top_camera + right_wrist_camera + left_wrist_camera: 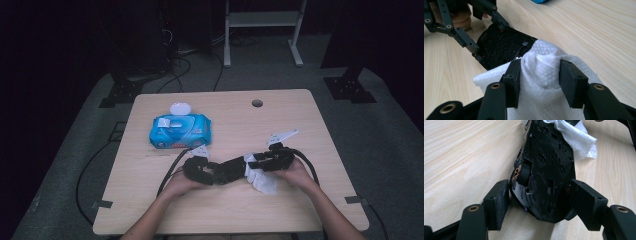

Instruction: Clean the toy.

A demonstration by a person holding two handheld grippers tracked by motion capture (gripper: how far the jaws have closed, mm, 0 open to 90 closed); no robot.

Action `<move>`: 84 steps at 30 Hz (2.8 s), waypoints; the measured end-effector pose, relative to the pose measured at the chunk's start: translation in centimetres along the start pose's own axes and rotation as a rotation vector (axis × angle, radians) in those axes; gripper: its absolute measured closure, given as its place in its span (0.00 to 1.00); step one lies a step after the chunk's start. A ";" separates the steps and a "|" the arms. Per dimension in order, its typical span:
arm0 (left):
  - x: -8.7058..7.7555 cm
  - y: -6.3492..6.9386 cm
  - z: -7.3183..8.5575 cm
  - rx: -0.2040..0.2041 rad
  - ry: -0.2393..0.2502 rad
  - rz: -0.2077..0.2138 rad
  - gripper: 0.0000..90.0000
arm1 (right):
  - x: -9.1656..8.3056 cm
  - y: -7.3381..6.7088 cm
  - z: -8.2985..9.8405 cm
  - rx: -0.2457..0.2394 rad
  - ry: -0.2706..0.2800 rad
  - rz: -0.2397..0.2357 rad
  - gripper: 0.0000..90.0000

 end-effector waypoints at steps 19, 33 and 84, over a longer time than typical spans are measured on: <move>-0.2 0.4 -0.3 0.125 0.013 -0.082 0.39 | -0.1 1.0 0.5 0.074 -0.015 -0.054 0.39; -0.2 0.6 -0.4 0.165 0.020 -0.095 0.38 | 1.7 1.5 0.5 0.226 -0.080 -0.229 0.33; -0.6 1.2 -0.1 0.227 0.012 -0.141 0.71 | -3.2 -2.4 1.0 -0.155 -0.064 0.122 0.92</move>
Point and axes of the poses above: each handheld gripper's, and its own axes: x roughly forward along the jaws, z roughly out of its underside, y roughly to its right, the point moved 8 cm from there along x, roughly forward along the jaws, and after that the axes turned 1 degree about z, right-handed, at the moved point
